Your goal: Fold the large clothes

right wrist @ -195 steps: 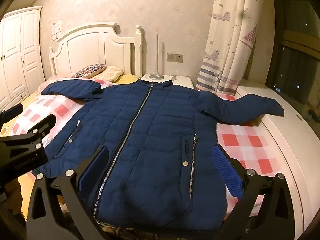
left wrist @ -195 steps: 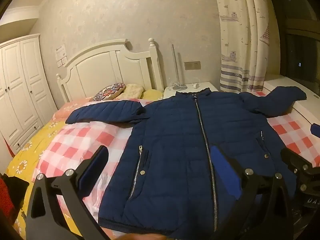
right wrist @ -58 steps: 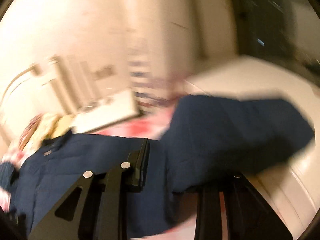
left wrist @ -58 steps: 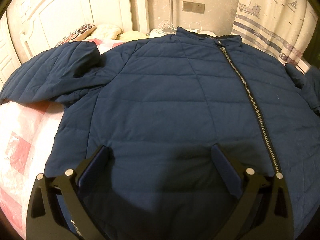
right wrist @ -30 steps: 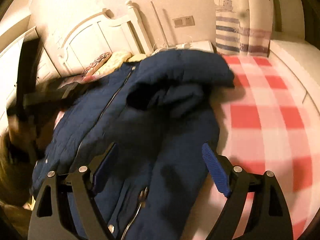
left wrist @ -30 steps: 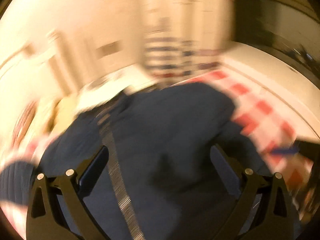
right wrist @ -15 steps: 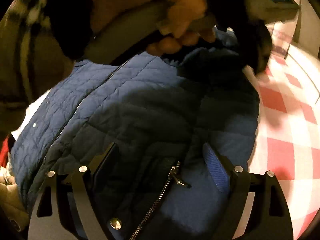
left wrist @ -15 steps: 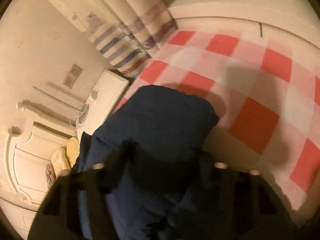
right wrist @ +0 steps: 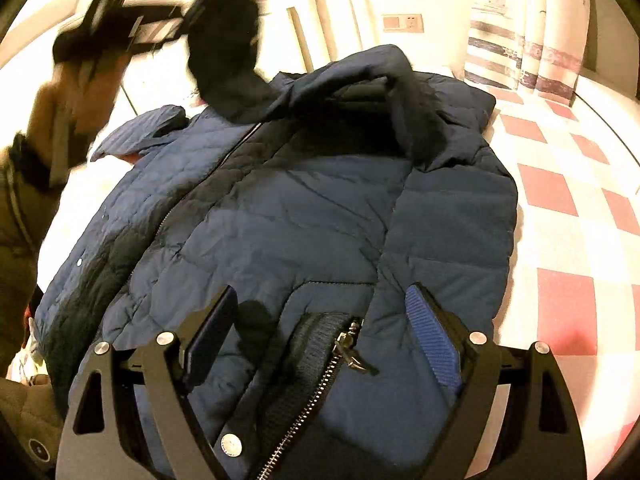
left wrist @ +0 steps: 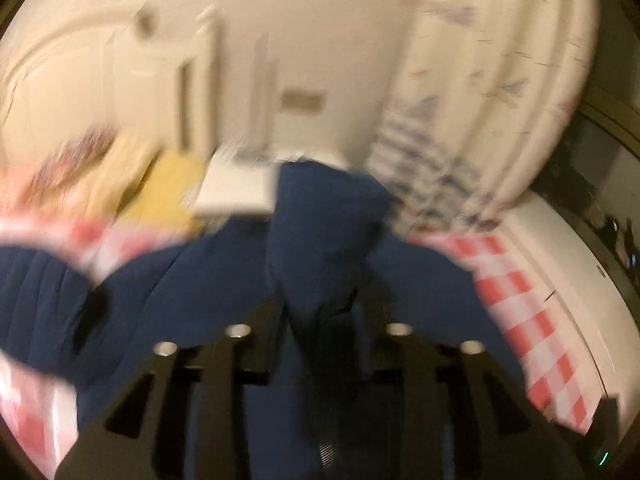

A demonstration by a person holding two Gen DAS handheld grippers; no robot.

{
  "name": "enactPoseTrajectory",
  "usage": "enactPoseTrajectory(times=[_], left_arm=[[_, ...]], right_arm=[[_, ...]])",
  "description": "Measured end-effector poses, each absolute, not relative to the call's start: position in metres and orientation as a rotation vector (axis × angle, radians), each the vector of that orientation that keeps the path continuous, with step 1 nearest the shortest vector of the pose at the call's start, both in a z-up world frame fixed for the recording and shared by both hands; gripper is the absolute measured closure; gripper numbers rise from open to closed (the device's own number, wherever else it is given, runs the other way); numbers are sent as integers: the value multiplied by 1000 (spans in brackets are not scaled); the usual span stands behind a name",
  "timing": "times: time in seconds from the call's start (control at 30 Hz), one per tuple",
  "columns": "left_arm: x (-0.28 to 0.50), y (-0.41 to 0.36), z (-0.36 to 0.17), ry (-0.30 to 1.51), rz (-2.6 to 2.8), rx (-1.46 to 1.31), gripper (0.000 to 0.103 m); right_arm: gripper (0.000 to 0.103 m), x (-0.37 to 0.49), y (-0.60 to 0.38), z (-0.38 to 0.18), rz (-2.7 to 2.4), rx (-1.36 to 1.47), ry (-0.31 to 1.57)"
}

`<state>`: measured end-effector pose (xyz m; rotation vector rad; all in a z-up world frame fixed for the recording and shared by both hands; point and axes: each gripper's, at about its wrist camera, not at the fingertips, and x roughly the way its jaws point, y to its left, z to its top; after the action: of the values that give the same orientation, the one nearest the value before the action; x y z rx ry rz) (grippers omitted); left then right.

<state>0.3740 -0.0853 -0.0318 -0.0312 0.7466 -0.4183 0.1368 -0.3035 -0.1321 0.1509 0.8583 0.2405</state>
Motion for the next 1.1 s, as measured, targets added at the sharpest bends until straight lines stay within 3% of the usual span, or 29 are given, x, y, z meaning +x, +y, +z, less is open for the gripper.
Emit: enactPoseTrajectory(times=[0.03, 0.07, 0.37, 0.4, 0.47, 0.57, 0.7, 0.9, 1.0, 1.03, 1.1], left_arm=[[375, -66, -45, 782, -395, -58, 36], [374, -43, -61, 823, -367, -84, 31], [382, 17, -131, 951, -425, -399, 32], [384, 17, -135, 950, -426, -434, 34], [389, 18, -140, 954, -401, -471, 74], [386, 14, -135, 917, -380, -437, 83], [369, -9, -90, 781, -339, -223, 84], [371, -8, -25, 665, -254, -117, 84], [385, 4, -35, 755, -194, -137, 80], [388, 4, -48, 817, -205, -124, 74], [383, 2, -68, 881, -192, -73, 50]], right_arm=[[20, 137, -303, -131, 234, 144, 856], [20, 136, -302, -129, 227, 136, 854], [20, 144, -338, -92, 149, 179, 778], [20, 148, -343, -90, 125, 195, 776], [20, 155, -348, -90, 90, 200, 783], [20, 165, -348, -93, 53, 176, 795], [20, 186, -351, -104, -10, 114, 806], [20, 227, -358, -126, -80, 81, 901], [17, 231, -359, -132, -115, 69, 922], [17, 230, -361, -133, -113, 83, 922], [17, 229, -366, -135, -104, 103, 921]])
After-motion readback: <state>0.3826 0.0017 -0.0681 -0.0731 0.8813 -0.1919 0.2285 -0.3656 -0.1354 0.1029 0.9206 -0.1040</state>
